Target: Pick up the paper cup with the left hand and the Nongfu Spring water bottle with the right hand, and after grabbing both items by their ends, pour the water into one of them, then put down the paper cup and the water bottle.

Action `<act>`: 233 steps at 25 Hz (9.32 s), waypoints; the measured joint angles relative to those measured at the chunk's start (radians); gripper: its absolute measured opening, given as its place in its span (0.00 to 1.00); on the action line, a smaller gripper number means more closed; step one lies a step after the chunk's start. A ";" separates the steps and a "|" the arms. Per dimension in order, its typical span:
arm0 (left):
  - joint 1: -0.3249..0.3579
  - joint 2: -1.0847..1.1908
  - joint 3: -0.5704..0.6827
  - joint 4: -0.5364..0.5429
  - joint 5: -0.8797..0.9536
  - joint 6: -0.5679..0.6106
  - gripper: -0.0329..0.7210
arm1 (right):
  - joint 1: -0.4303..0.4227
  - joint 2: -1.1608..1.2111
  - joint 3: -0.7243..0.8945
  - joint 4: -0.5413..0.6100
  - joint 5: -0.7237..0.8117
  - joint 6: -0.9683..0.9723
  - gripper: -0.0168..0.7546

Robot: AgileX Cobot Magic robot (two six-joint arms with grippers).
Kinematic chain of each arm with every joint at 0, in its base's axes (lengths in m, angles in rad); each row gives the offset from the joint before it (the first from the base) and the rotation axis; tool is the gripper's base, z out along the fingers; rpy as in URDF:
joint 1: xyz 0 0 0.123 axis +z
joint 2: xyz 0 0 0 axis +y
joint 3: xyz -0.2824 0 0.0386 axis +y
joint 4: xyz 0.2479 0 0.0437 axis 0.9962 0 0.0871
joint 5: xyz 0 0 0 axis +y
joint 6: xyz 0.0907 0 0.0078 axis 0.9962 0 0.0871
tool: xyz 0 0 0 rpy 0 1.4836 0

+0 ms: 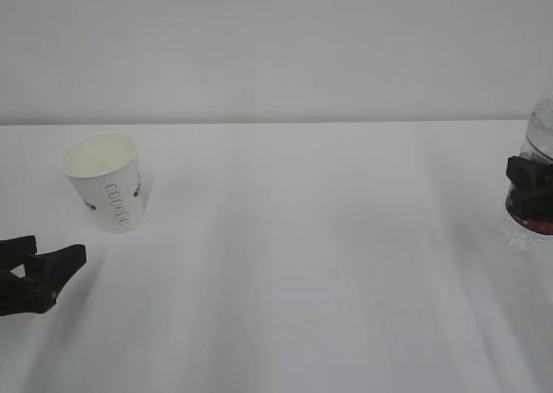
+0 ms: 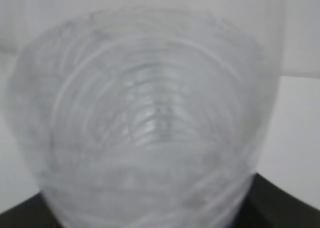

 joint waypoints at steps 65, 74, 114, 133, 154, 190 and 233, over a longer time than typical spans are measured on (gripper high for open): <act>0.000 0.434 -0.500 0.143 -0.013 0.002 0.96 | 0.000 0.003 0.000 0.019 -0.039 0.000 0.60; 0.000 0.436 -0.505 0.149 -0.011 -0.001 0.96 | 0.000 0.003 0.000 0.019 -0.039 0.000 0.60; 0.000 0.414 -0.554 0.180 -0.010 -0.029 0.75 | 0.000 0.003 0.000 0.021 -0.039 0.000 0.60; -0.027 0.414 -0.554 0.197 -0.010 -0.029 0.74 | 0.000 0.003 0.000 0.021 -0.037 0.000 0.60; -0.254 0.414 -0.644 0.201 -0.008 -0.060 0.73 | 0.000 0.003 0.000 0.021 -0.013 0.000 0.60; -0.523 0.414 -0.789 0.340 0.023 -0.211 0.73 | 0.000 0.003 0.000 0.021 -0.013 0.000 0.60; -0.674 0.414 -0.833 0.528 0.171 -0.323 0.73 | 0.000 -0.071 0.000 0.018 0.115 0.000 0.60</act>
